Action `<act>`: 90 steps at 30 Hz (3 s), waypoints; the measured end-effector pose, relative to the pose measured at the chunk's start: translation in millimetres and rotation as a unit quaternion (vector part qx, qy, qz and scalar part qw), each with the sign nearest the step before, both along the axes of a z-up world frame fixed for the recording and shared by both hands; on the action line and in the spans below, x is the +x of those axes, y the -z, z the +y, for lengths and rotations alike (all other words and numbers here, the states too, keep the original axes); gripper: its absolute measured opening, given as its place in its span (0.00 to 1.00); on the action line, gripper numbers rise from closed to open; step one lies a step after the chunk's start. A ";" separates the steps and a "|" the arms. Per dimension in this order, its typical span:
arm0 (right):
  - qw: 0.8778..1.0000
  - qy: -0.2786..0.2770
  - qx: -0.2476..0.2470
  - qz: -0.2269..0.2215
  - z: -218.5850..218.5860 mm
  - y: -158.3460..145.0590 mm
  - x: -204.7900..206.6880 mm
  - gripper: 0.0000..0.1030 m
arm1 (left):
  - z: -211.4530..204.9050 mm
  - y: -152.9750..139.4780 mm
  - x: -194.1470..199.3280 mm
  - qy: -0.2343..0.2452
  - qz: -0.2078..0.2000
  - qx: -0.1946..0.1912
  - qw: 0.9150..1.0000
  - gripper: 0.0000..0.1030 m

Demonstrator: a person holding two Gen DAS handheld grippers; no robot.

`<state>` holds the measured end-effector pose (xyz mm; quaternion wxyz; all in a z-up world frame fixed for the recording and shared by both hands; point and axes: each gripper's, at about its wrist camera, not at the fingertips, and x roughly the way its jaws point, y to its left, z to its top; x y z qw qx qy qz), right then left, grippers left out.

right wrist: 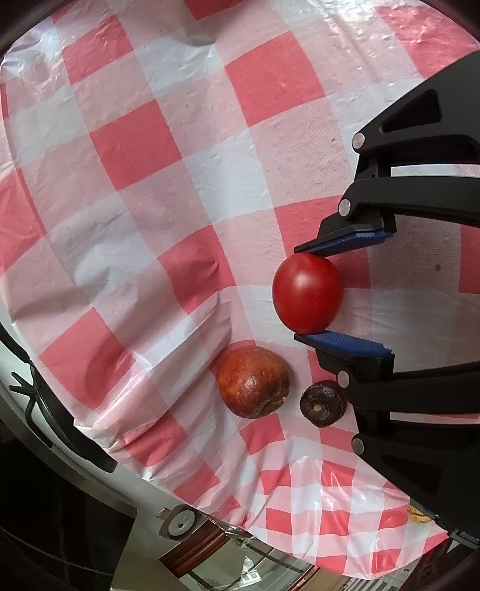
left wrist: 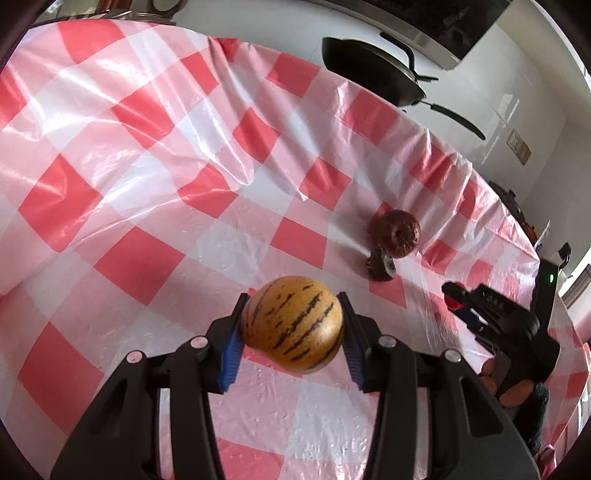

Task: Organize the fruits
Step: 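Lift and carry both held fruits over the white purple-rimmed box, then open both grippers to drop the tomato and striped fruit into the box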

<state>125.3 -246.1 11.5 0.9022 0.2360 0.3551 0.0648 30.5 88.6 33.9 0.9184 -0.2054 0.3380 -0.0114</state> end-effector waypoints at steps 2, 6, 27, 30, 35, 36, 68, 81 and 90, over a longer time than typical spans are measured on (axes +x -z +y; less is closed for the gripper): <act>1.000 0.015 -0.014 0.008 1.9 -1.9 -16.2 0.39 | 5.5 -3.4 -12.2 -0.007 -0.005 -0.008 1.000 0.45; 1.000 -0.010 0.023 -0.002 17.1 -8.6 -83.7 0.39 | 18.9 -15.7 -58.9 -0.019 -0.030 -0.016 0.999 0.45; 0.943 -0.285 -0.144 -0.096 225.5 -45.0 -310.7 0.39 | 147.9 -30.1 -308.9 -0.115 -0.051 0.058 0.990 0.45; 0.924 -0.332 -0.161 -0.101 256.3 -40.8 -336.5 0.39 | 166.4 -21.1 -332.8 -0.131 -0.033 0.070 0.988 0.45; 0.888 -0.407 -0.184 -0.114 296.5 -29.0 -376.0 0.39 | 190.0 -0.8 -367.5 -0.161 -0.004 0.074 0.984 0.45; 0.879 -0.422 -0.189 -0.114 304.7 -25.2 -383.8 0.39 | 196.2 3.9 -374.2 -0.168 0.003 0.071 0.983 0.45; 0.625 -0.647 -0.437 0.025 455.3 171.7 -480.5 0.39 | 277.1 183.7 -372.3 -0.197 0.267 0.074 0.940 0.46; 0.638 -0.646 -0.419 0.025 444.5 162.2 -475.0 0.40 | 273.1 179.9 -370.4 -0.203 0.263 0.093 0.939 0.48; 0.644 -0.646 -0.410 0.019 439.7 151.9 -474.8 0.41 | 271.0 172.6 -366.8 -0.203 0.266 0.114 0.935 0.50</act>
